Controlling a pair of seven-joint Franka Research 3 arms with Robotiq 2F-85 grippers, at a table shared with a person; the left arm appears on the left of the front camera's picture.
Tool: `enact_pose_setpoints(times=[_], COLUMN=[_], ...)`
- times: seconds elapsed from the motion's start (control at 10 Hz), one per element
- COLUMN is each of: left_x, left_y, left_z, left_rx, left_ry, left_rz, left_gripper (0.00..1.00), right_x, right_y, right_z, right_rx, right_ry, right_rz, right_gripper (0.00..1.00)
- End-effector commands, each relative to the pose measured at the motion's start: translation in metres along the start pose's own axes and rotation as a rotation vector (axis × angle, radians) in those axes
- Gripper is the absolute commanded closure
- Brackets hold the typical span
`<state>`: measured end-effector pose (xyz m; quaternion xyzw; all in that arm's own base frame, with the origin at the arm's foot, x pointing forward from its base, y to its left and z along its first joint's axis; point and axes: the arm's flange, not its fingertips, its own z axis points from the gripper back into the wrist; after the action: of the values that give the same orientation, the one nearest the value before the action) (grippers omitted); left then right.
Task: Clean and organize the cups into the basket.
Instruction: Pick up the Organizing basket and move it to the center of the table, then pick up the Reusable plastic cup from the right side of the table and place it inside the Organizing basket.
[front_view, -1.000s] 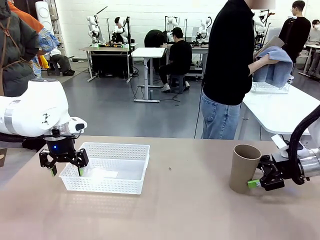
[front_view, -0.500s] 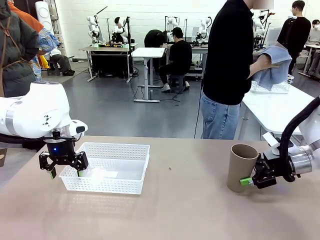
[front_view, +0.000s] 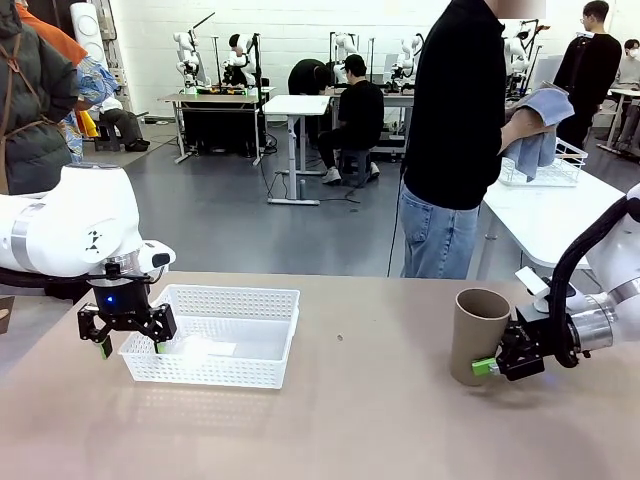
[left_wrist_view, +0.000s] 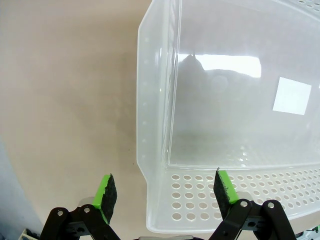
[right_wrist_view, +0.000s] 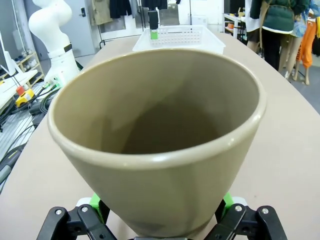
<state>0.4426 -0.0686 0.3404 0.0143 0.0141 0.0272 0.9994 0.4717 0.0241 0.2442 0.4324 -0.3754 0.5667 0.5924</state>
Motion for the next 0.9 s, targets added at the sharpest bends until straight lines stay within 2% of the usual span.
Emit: enact_pose_setpoints(times=[0.0, 0.1, 0.2, 0.3, 0.4, 0.5, 0.6, 0.7, 0.8], left_x=[-0.001, -0.0021, -0.0024, -0.0029, -0.0031, -0.0033, -0.0028, -0.0025, -0.002], left_y=[-0.0019, -0.0017, -0.0015, -0.0011, -0.001, -0.0005, -0.0005, -0.0009, -0.001], left_z=[0.0024, 0.0035, 0.0046, 0.0047, 0.0047, 0.0047, 0.0044, 0.0038, 0.003], left_rx=[0.025, 0.017, 0.005, 0.008, 0.008, 0.008, 0.01, 0.008, 0.006], left_ry=[-0.003, -0.002, -0.01, -0.007, -0.004, -0.003, -0.003, -0.001, 0.002], left_rz=[-0.003, -0.011, -0.027, -0.027, -0.025, -0.025, -0.024, -0.026, -0.029], left_gripper=[0.0, 0.0, 0.23, 0.6, 0.83, 1.0, 1.0, 1.0, 0.93], right_x=[0.0012, 0.0002, -0.0007, -0.001, -0.0013, -0.0021, -0.0026, -0.0032, -0.0033], right_y=[-0.0078, -0.0079, -0.0079, -0.0081, -0.008, -0.0081, -0.0081, -0.0079, -0.0073], right_z=[0.0, 0.0016, 0.0026, 0.0028, 0.003, 0.0035, 0.0044, 0.0054, 0.0054], right_rx=[0.025, 0.016, 0.02, 0.015, 0.012, 0.011, 0.009, 0.007, 0.009], right_ry=[0.004, 0.007, 0.012, 0.012, 0.011, 0.014, 0.016, 0.017, 0.018], right_rz=[-0.007, -0.004, 0.007, 0.007, 0.006, 0.006, 0.005, 0.003, 0.005], right_gripper=[0.0, 0.0, 0.6, 0.6, 1.0, 0.65, 1.0, 1.0, 1.0])
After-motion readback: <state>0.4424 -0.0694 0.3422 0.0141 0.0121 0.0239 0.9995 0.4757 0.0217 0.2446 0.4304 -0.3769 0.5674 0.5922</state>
